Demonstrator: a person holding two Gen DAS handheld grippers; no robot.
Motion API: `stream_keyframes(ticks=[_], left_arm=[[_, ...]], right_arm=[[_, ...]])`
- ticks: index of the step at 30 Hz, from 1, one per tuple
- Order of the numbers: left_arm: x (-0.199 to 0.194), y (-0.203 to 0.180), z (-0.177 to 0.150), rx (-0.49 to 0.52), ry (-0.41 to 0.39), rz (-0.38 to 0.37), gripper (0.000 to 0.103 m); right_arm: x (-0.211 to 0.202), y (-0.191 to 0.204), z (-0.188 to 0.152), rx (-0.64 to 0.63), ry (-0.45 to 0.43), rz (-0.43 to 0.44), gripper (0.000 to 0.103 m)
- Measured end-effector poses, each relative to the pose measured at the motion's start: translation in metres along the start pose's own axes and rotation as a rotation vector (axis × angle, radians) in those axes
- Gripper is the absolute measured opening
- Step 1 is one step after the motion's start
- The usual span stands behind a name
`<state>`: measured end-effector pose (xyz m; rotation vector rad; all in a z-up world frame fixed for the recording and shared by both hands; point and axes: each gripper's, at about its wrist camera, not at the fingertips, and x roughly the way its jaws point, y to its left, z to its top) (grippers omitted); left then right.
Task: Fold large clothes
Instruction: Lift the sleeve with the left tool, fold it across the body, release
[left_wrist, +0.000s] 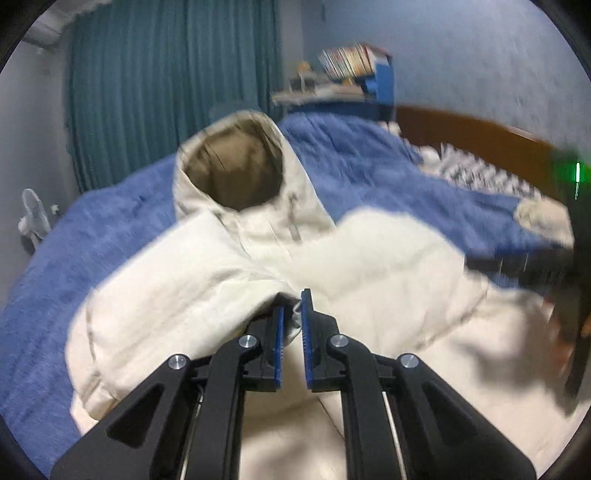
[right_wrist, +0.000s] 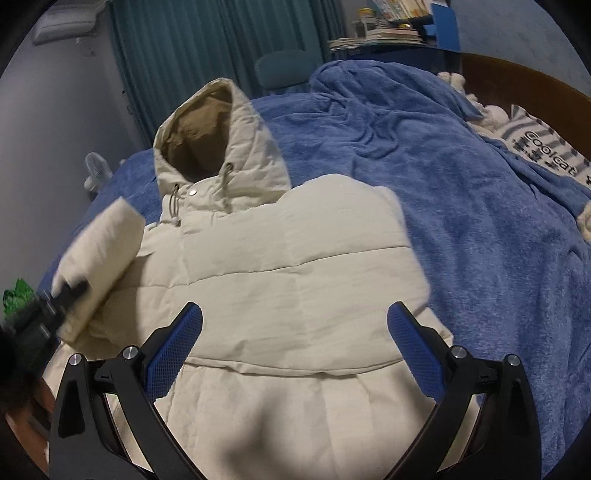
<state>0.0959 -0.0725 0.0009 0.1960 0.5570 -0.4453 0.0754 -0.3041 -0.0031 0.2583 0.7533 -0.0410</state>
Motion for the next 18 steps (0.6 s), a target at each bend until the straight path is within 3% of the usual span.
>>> stream_keyframes(ticks=[3, 6, 8, 14, 18], left_arm=[[0.007, -0.007, -0.011, 0.000, 0.068, -0.025, 0.011], [0.007, -0.007, -0.021, -0.021, 0.139, -0.114, 0.045], [-0.001, -0.006, -0.024, -0.044, 0.127, -0.128, 0.072], [-0.026, 0.014, -0.031, -0.148, 0.127, -0.097, 0.074], [-0.056, 0.042, -0.030, -0.233, 0.091, -0.028, 0.075]], right_arm=[[-0.002, -0.007, 0.004, 0.027, -0.006, 0.007, 0.096], [-0.004, -0.012, 0.007, 0.050, -0.017, 0.015, 0.096], [-0.005, -0.014, 0.008, 0.059, -0.020, 0.019, 0.096], [-0.011, -0.013, 0.010, 0.060, -0.028, 0.030, 0.096], [-0.017, -0.005, 0.009, 0.030, -0.041, 0.025, 0.096]])
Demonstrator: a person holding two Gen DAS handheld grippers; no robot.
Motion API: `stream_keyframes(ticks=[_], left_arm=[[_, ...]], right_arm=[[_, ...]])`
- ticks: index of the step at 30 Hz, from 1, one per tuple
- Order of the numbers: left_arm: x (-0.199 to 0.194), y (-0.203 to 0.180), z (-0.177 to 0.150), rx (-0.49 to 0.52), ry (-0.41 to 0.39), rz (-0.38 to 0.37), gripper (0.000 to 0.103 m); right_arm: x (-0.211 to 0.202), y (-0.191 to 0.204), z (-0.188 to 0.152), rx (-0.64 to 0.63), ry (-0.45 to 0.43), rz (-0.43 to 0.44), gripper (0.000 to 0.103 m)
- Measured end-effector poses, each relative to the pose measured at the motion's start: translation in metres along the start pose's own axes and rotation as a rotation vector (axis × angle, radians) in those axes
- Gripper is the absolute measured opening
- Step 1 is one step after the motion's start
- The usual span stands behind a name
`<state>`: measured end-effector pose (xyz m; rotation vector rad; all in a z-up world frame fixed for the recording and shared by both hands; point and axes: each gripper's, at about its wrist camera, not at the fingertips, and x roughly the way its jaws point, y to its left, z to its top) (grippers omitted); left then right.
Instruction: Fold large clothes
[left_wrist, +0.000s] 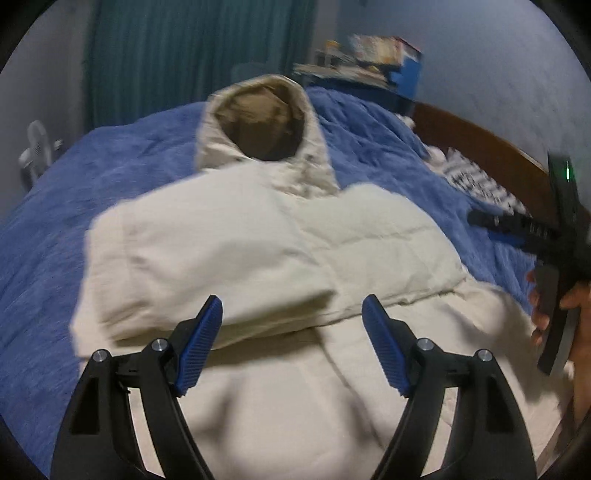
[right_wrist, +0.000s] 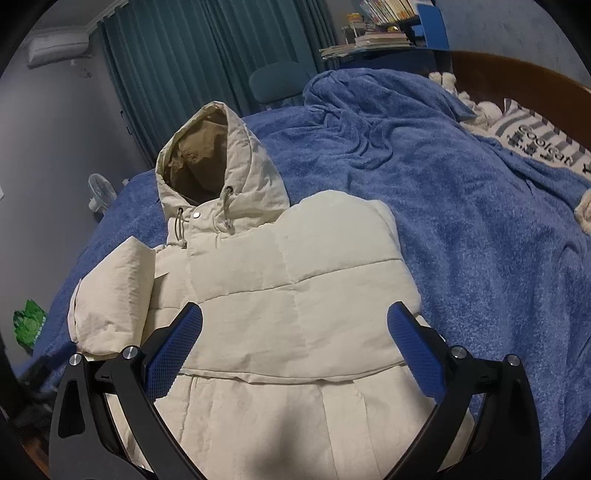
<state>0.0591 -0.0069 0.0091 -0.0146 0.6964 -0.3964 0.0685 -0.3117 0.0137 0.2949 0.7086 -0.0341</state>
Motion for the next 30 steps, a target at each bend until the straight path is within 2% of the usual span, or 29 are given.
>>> stream_keyframes(ticks=[3, 5, 8, 12, 16, 19, 21, 26, 30], left_arm=[[-0.020, 0.025, 0.001, -0.074, -0.034, 0.061, 0.079], [-0.027, 0.047, 0.001, -0.124, -0.043, 0.131, 0.079], [-0.031, 0.078, 0.000, -0.202, -0.034, 0.214, 0.079], [-0.028, 0.111, -0.007, -0.316, -0.009, 0.275, 0.079], [-0.020, 0.125, -0.012, -0.292, 0.039, 0.381, 0.079], [-0.016, 0.138, -0.015, -0.269, 0.062, 0.433, 0.079], [-0.016, 0.150, -0.018, -0.298, 0.070, 0.438, 0.079], [-0.020, 0.184, -0.027, -0.424, 0.087, 0.432, 0.079], [-0.022, 0.202, -0.035, -0.512, 0.099, 0.402, 0.079]], right_arm=[[0.000, 0.011, -0.003, -0.022, 0.001, 0.002, 0.096], [0.000, 0.021, -0.005, -0.027, 0.010, 0.019, 0.096], [0.000, 0.039, -0.010, -0.046, 0.019, 0.033, 0.096], [0.001, 0.071, -0.018, -0.092, 0.035, 0.050, 0.096], [0.001, 0.100, -0.024, -0.154, 0.031, 0.057, 0.096], [0.003, 0.123, -0.031, -0.205, 0.028, 0.062, 0.096], [0.005, 0.139, -0.037, -0.253, 0.025, 0.078, 0.096], [0.007, 0.197, -0.060, -0.465, 0.013, 0.126, 0.096], [0.017, 0.235, -0.076, -0.577, 0.029, 0.141, 0.096]])
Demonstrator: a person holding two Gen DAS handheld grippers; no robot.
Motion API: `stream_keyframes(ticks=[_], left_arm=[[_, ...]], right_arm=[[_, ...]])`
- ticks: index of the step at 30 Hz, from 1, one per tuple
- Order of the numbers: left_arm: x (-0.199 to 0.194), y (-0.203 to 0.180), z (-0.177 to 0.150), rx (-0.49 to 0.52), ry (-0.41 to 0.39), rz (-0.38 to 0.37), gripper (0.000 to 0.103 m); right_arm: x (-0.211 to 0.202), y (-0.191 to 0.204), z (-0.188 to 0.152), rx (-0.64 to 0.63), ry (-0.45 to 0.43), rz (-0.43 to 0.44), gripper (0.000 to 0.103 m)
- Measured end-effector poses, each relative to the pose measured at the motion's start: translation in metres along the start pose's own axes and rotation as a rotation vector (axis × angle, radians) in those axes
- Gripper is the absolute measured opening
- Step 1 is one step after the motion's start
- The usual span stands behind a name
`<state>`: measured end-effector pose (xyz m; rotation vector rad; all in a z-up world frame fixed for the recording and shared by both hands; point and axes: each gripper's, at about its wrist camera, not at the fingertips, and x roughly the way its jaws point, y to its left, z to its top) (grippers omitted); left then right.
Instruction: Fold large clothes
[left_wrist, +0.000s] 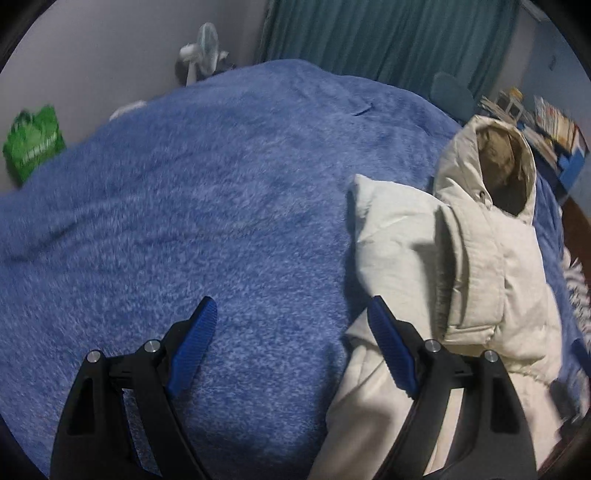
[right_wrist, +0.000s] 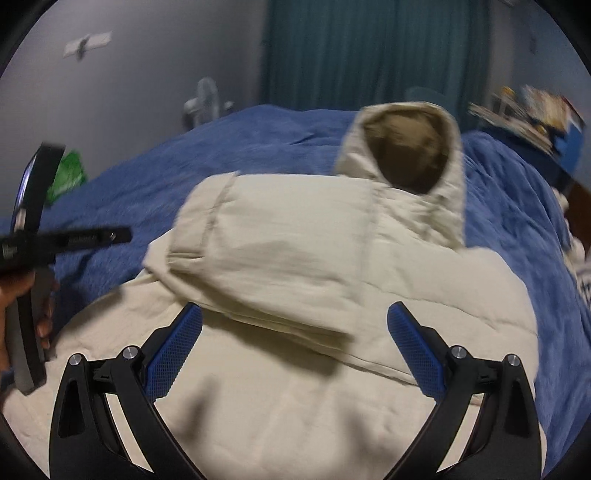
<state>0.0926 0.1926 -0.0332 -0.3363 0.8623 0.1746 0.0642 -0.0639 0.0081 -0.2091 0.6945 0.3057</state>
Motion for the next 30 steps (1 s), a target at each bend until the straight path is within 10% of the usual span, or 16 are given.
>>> stream_keyframes(ticks=[7, 12, 14, 30], left_arm=[[-0.002, -0.003, 0.001, -0.004, -0.005, -0.026, 0.079], [0.002, -0.007, 0.000, -0.016, 0.020, -0.074, 0.079], [0.002, -0.011, 0.000, -0.010, 0.020, -0.082, 0.079], [0.001, -0.056, -0.008, 0.163, 0.000, -0.075, 0.079]], right_arm=[[0.046, 0.075, 0.014, -0.319, 0.020, -0.124, 0.093], [0.068, 0.058, 0.019, -0.268, 0.087, -0.192, 0.027], [0.059, 0.038, 0.025, -0.172, 0.070, -0.204, 0.015], [0.009, -0.118, -0.009, 0.321, 0.043, -0.181, 0.013]])
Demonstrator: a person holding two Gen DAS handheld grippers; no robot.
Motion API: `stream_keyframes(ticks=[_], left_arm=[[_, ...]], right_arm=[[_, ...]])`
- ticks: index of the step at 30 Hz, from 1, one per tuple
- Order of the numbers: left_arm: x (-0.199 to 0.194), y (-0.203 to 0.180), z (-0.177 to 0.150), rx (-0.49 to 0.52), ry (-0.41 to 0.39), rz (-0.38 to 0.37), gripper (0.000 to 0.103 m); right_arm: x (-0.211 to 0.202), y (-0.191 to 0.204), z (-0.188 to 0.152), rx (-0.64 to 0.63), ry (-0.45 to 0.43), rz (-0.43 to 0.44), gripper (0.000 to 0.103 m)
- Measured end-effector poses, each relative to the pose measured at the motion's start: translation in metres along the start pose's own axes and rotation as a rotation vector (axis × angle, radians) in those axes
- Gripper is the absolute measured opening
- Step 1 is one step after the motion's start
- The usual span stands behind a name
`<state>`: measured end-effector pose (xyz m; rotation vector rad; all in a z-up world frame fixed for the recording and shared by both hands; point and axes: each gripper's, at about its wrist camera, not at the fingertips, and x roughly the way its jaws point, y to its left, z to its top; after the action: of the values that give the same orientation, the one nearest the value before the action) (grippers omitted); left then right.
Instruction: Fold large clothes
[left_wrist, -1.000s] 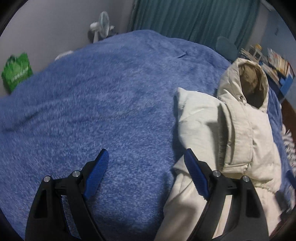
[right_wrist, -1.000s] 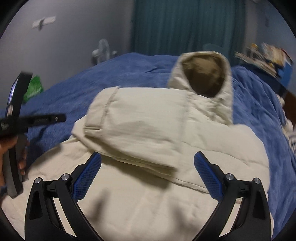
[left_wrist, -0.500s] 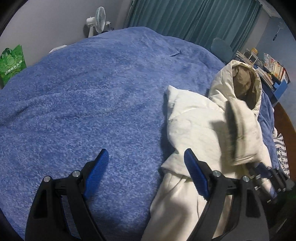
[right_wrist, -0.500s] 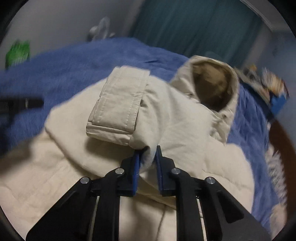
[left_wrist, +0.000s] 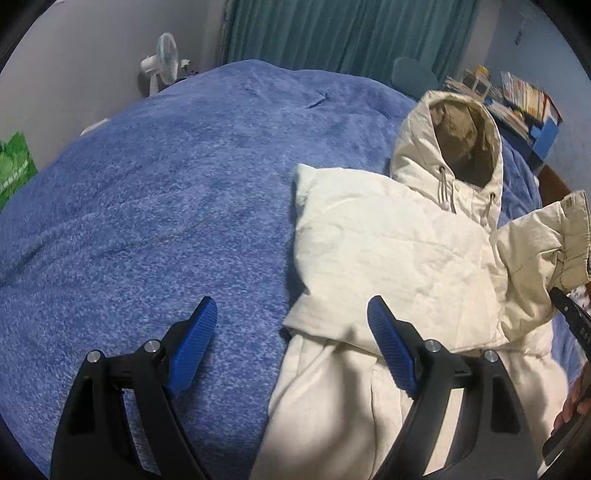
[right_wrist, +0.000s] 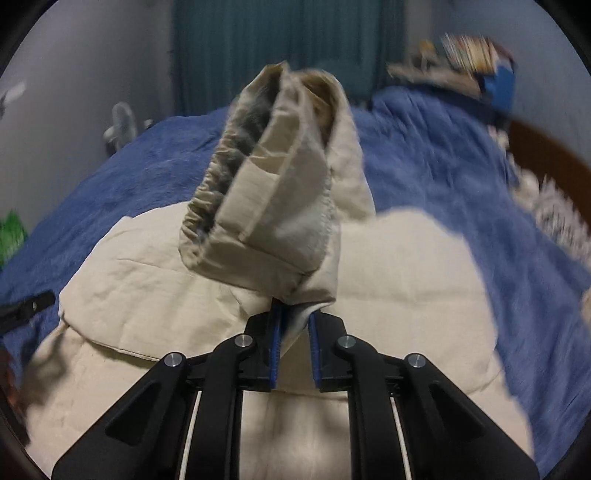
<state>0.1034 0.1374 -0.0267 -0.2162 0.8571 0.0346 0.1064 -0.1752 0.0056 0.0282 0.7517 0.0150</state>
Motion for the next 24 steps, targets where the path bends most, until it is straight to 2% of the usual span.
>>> stream_keyframes(ticks=[3, 6, 8, 10, 12, 13, 16, 19, 20, 21, 23, 24], left_arm=[[0.001, -0.009, -0.002, 0.052, -0.002, 0.008, 0.079], [0.003, -0.011, -0.002, 0.041, 0.004, -0.012, 0.079], [0.006, -0.010, -0.002, 0.021, 0.012, -0.019, 0.079], [0.011, -0.010, -0.003, 0.012, 0.025, -0.021, 0.079], [0.015, -0.011, -0.004, 0.019, 0.038, -0.011, 0.079], [0.017, -0.012, -0.005, 0.023, 0.044, -0.005, 0.079], [0.021, -0.016, -0.006, 0.035, 0.045, 0.009, 0.079], [0.021, -0.021, -0.006, 0.057, 0.034, 0.021, 0.079], [0.022, -0.023, -0.006, 0.066, 0.032, 0.024, 0.079], [0.022, -0.024, -0.006, 0.074, 0.032, 0.026, 0.079], [0.024, -0.026, -0.007, 0.086, 0.032, 0.031, 0.079], [0.025, -0.026, -0.007, 0.088, 0.033, 0.032, 0.079]], right_arm=[[0.008, -0.025, -0.002, 0.104, 0.014, 0.040, 0.015], [0.015, -0.046, -0.010, 0.186, 0.014, 0.078, 0.019], [0.026, -0.057, -0.012, 0.247, 0.048, 0.116, 0.024], [0.032, -0.070, -0.012, 0.314, 0.067, 0.157, 0.038], [0.029, -0.084, -0.012, 0.378, 0.032, 0.211, 0.085], [0.026, -0.091, -0.011, 0.397, 0.004, 0.238, 0.087], [0.027, -0.103, -0.006, 0.408, -0.015, 0.257, 0.085], [0.028, -0.117, -0.005, 0.417, -0.025, 0.217, 0.071], [0.029, -0.121, -0.006, 0.423, -0.025, 0.193, 0.060], [0.033, -0.124, -0.005, 0.425, -0.018, 0.183, 0.043], [0.037, -0.132, -0.006, 0.416, -0.012, 0.137, 0.023], [0.036, -0.136, -0.006, 0.416, -0.016, 0.138, 0.021]])
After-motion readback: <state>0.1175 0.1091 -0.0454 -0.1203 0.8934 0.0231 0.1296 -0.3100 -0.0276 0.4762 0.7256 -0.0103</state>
